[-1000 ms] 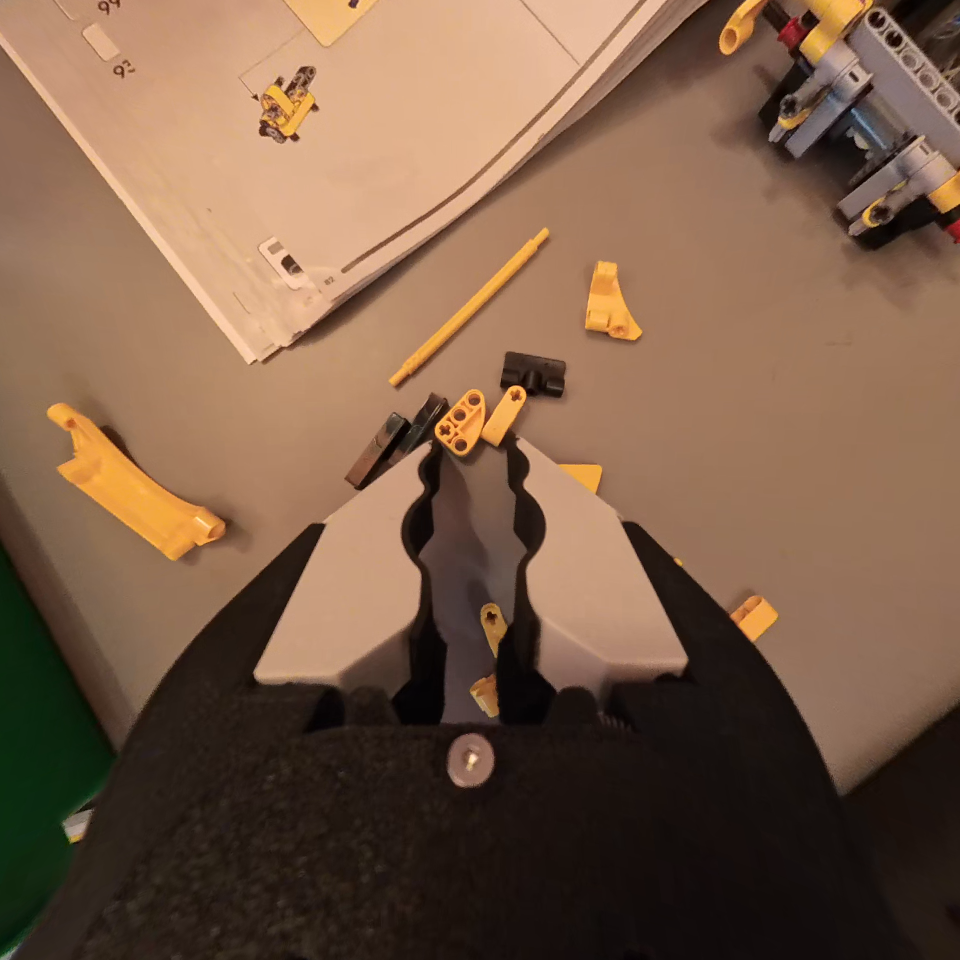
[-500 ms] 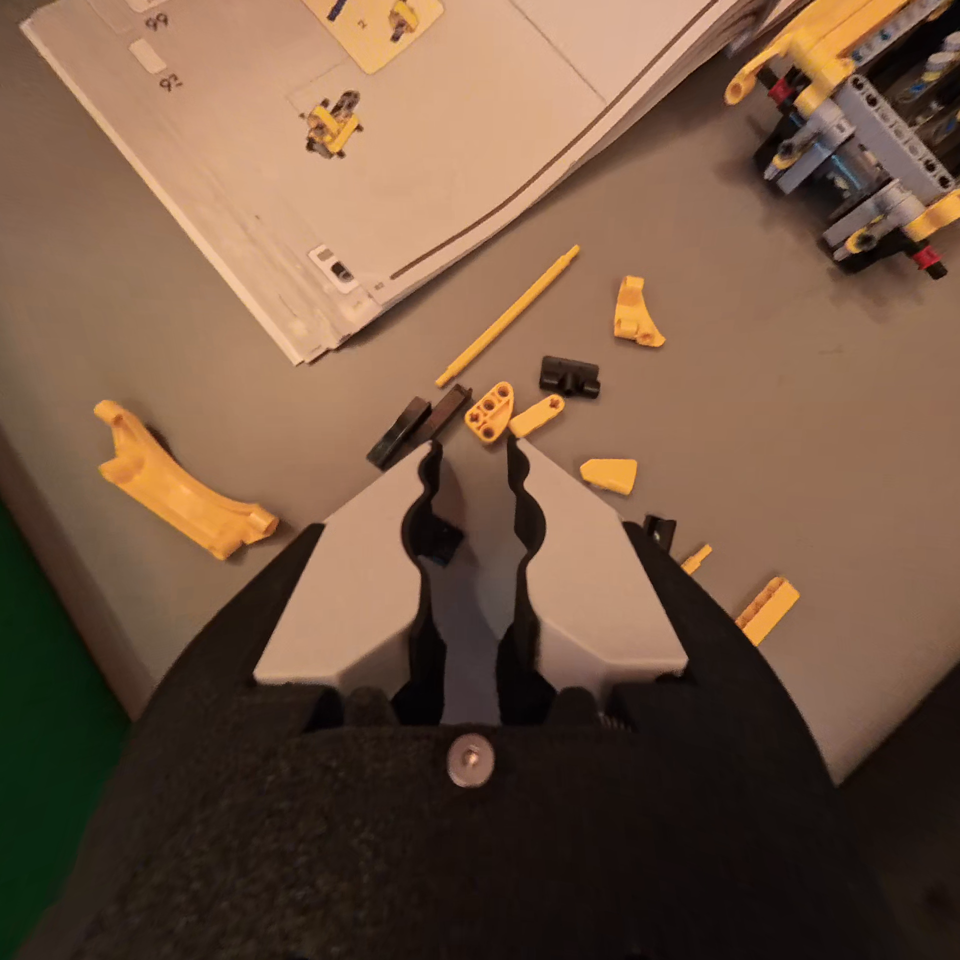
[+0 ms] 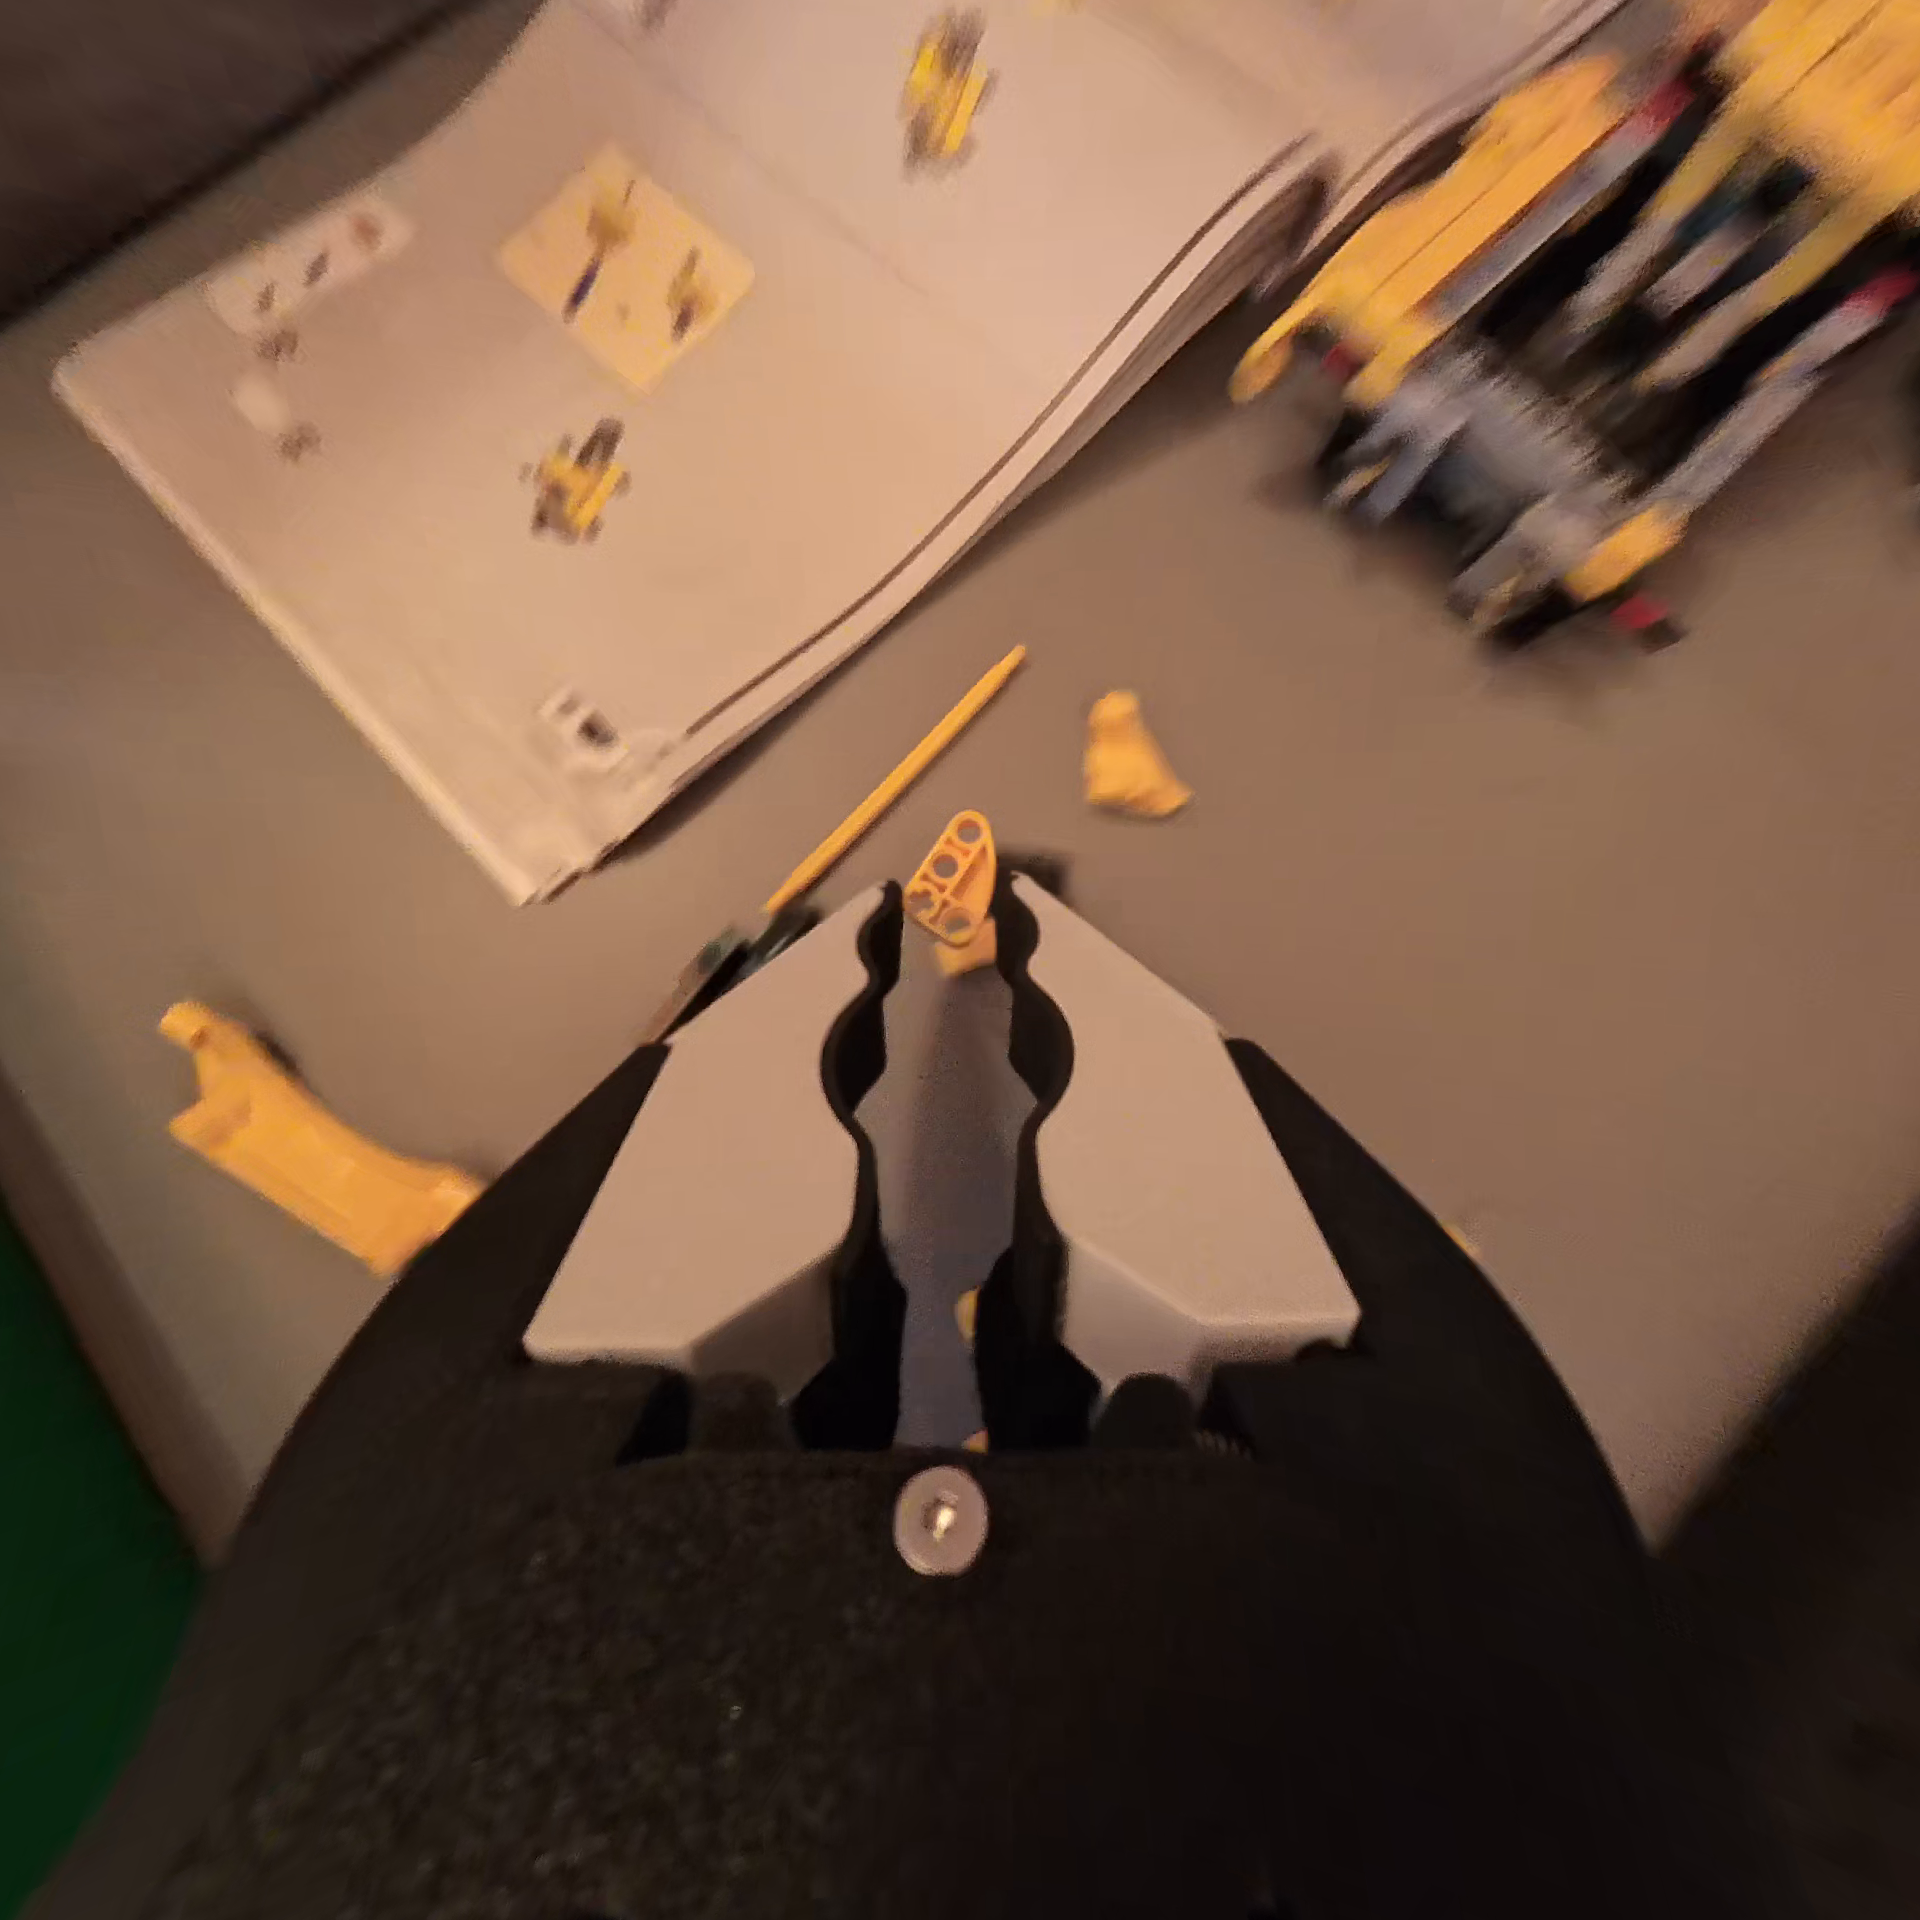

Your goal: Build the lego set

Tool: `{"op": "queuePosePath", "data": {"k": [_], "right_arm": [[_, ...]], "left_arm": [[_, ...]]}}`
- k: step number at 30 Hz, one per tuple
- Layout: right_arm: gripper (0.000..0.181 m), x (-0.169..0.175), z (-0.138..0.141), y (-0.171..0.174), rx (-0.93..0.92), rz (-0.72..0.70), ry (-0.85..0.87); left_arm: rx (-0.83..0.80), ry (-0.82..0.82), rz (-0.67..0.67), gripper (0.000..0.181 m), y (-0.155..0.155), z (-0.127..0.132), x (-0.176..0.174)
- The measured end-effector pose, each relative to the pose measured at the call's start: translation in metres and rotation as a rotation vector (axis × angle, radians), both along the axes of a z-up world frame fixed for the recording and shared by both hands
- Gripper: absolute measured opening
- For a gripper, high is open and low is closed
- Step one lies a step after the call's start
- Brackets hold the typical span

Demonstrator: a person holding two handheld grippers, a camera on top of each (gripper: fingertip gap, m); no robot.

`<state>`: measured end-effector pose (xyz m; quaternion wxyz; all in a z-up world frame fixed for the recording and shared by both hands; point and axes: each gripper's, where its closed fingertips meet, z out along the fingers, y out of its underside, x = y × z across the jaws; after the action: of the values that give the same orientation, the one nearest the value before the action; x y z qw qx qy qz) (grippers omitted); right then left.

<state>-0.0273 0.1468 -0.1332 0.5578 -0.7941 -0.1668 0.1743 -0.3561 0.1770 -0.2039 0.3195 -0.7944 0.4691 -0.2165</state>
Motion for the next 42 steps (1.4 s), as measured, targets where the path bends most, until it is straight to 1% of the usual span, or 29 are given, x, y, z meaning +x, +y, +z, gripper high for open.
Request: {"op": "queuePosePath", "data": {"k": [2,3,6,8,12,15,18,19,20,22,24,25,27,29,31,34,37,40,42], "right_arm": [[0.049,0.000,-0.001,0.000,0.000,-0.001,-0.006],[0.049,-0.001,-0.001,0.000,-0.001,0.000,-0.010],[0.049,-0.002,-0.003,0.000,-0.006,0.005,-0.021],[0.049,-0.002,-0.003,0.000,-0.006,0.002,-0.032],[0.049,-0.002,-0.002,0.000,-0.002,0.004,-0.022],[0.049,-0.003,-0.002,0.000,-0.005,0.007,-0.025],[0.051,0.000,0.001,-0.002,-0.001,0.001,-0.057],[0.052,0.007,0.004,-0.005,-0.004,-0.014,-0.084],[0.051,0.017,0.009,-0.010,-0.010,-0.037,-0.118],[0.051,0.052,0.015,-0.028,-0.044,-0.131,-0.228],[0.050,0.091,0.006,-0.060,-0.144,-0.203,-0.333],[0.048,0.110,-0.002,-0.078,-0.198,-0.236,-0.376],[0.046,0.135,-0.022,-0.113,-0.298,-0.263,-0.423],[0.043,0.141,-0.045,-0.141,-0.384,-0.245,-0.384],[0.036,0.139,-0.062,-0.159,-0.431,-0.223,-0.320],[0.026,0.133,-0.078,-0.172,-0.462,-0.171,-0.263],[0.020,0.134,-0.089,-0.169,-0.454,-0.149,-0.287],[0.018,0.134,-0.091,-0.163,-0.440,-0.111,-0.312],[0.018,0.134,-0.095,-0.159,-0.444,-0.086,-0.330]], "left_arm": [[-0.015,-0.115,-0.068,0.017,-0.025,0.023,0.026],[-0.032,-0.126,-0.122,0.017,-0.043,0.025,0.040],[-0.011,-0.025,-0.228,0.017,-0.084,0.005,0.068],[-0.032,-0.018,-0.252,0.017,-0.103,-0.005,0.081],[-0.059,-0.005,-0.239,0.017,-0.116,-0.016,0.093],[-0.065,0.026,-0.249,0.017,-0.120,-0.025,0.094],[-0.055,0.032,-0.252,0.017,-0.118,-0.026,0.094],[-0.062,0.032,-0.255,0.019,-0.118,-0.026,0.094],[-0.066,0.024,-0.254,0.025,-0.118,-0.024,0.094],[-0.067,-0.031,-0.255,0.030,-0.114,-0.013,0.097],[-0.033,-0.144,-0.223,0.029,-0.099,0.013,0.103],[-0.003,-0.201,-0.182,0.029,-0.083,0.029,0.105],[0.061,-0.262,-0.048,0.029,-0.037,0.057,0.107],[0.106,-0.248,0.059,0.030,0.010,0.074,0.108],[0.143,-0.225,0.132,0.030,0.051,0.083,0.112],[0.130,-0.257,0.193,0.030,0.095,0.089,0.127],[0.088,-0.258,0.254,0.029,0.125,0.079,0.135],[0.062,-0.271,0.321,0.029,0.141,0.066,0.129],[0.036,-0.248,0.352,0.029,0.142,0.052,0.119]]}}
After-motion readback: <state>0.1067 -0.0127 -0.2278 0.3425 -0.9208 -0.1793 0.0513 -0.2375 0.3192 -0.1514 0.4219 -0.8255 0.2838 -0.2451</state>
